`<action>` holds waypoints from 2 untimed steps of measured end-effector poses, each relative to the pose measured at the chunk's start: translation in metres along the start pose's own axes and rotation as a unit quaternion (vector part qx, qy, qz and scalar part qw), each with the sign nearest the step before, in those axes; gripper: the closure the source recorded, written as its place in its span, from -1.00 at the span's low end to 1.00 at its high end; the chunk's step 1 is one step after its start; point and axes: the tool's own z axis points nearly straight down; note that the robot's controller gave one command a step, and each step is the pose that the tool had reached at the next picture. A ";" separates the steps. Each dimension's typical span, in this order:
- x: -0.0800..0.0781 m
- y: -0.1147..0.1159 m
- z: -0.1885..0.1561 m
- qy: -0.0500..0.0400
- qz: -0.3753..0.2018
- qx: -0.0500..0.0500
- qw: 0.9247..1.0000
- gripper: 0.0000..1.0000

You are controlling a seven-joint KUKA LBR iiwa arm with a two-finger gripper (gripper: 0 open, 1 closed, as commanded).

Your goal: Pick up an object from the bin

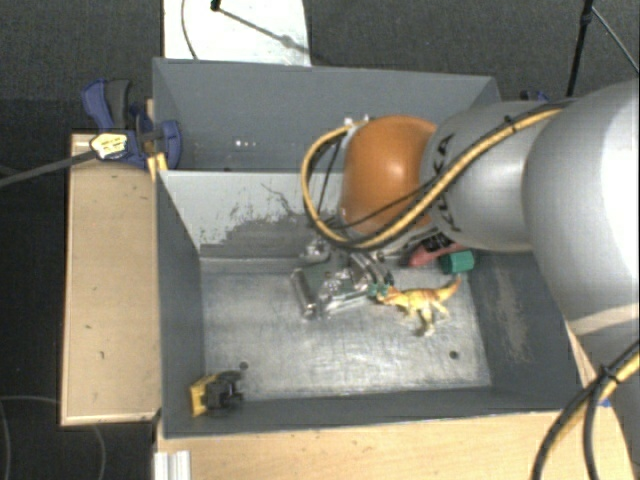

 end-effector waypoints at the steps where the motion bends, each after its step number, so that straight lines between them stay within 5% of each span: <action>1: 0.000 0.000 0.000 0.000 0.000 0.000 1.000 1.00; 2: 0.001 0.000 -0.004 0.002 0.001 0.000 1.000 1.00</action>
Offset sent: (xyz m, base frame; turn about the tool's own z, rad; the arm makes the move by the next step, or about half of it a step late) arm 0.0001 0.0000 0.0594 0.0000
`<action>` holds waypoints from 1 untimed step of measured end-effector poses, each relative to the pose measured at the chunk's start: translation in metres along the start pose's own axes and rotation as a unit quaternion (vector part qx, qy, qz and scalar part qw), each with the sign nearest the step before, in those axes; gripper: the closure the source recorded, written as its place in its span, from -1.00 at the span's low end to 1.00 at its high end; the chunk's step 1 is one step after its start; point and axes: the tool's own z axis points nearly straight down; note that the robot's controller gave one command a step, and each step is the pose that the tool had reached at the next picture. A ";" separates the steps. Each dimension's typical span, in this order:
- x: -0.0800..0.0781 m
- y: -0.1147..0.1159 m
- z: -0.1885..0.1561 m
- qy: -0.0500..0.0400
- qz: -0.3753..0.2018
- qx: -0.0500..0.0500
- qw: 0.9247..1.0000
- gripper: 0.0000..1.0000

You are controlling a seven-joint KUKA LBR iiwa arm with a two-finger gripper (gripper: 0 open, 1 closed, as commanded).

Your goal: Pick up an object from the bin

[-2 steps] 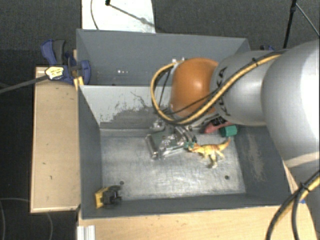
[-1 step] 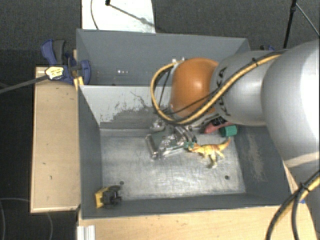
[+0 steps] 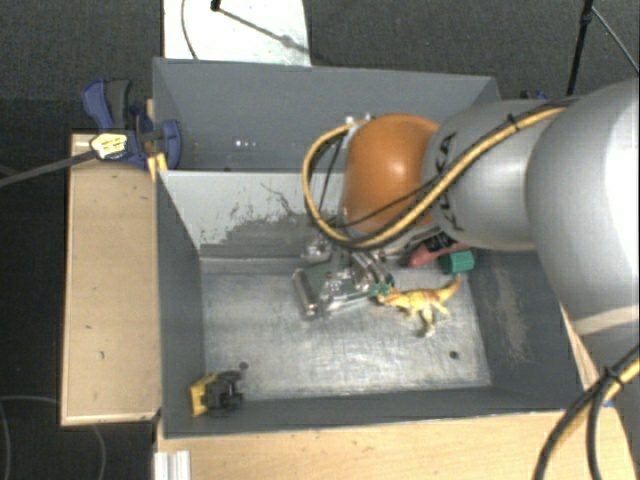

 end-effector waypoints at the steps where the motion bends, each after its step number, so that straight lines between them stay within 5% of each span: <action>1: 0.001 0.000 -0.017 0.002 0.001 0.000 1.000 1.00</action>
Offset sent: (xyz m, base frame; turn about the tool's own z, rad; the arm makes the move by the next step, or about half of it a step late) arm -0.0002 -0.0001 0.0370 0.0000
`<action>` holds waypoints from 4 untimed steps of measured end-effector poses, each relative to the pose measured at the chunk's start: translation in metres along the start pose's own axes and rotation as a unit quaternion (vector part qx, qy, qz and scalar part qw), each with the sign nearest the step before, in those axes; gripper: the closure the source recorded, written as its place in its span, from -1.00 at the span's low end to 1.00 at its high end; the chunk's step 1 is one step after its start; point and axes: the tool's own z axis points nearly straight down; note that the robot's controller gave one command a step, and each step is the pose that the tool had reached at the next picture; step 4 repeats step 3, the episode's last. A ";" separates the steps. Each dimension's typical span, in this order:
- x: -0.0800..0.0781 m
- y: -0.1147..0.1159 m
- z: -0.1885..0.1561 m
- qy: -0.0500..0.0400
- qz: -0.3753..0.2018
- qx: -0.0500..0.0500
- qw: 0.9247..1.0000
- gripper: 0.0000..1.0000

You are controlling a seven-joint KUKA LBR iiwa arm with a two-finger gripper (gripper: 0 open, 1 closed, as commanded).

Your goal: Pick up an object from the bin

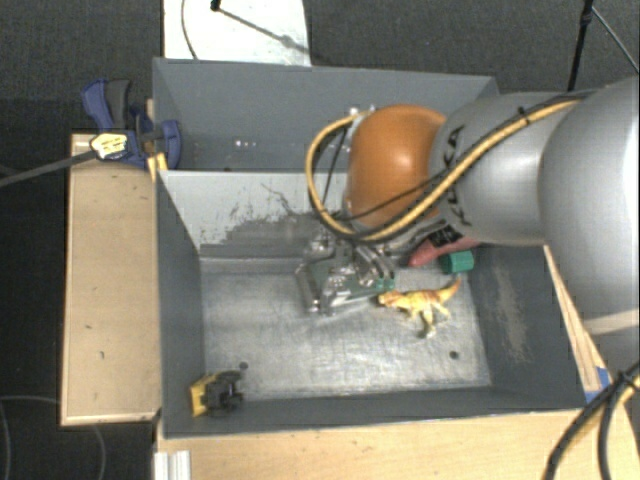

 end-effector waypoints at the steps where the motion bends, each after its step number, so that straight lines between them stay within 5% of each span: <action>1: -0.002 0.000 -0.013 -0.004 0.001 0.000 1.000 1.00; 4: 0.000 0.000 -0.042 0.000 0.002 0.000 1.000 1.00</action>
Offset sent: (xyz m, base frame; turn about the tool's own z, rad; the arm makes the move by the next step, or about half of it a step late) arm -0.0001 -0.0001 0.0840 0.0000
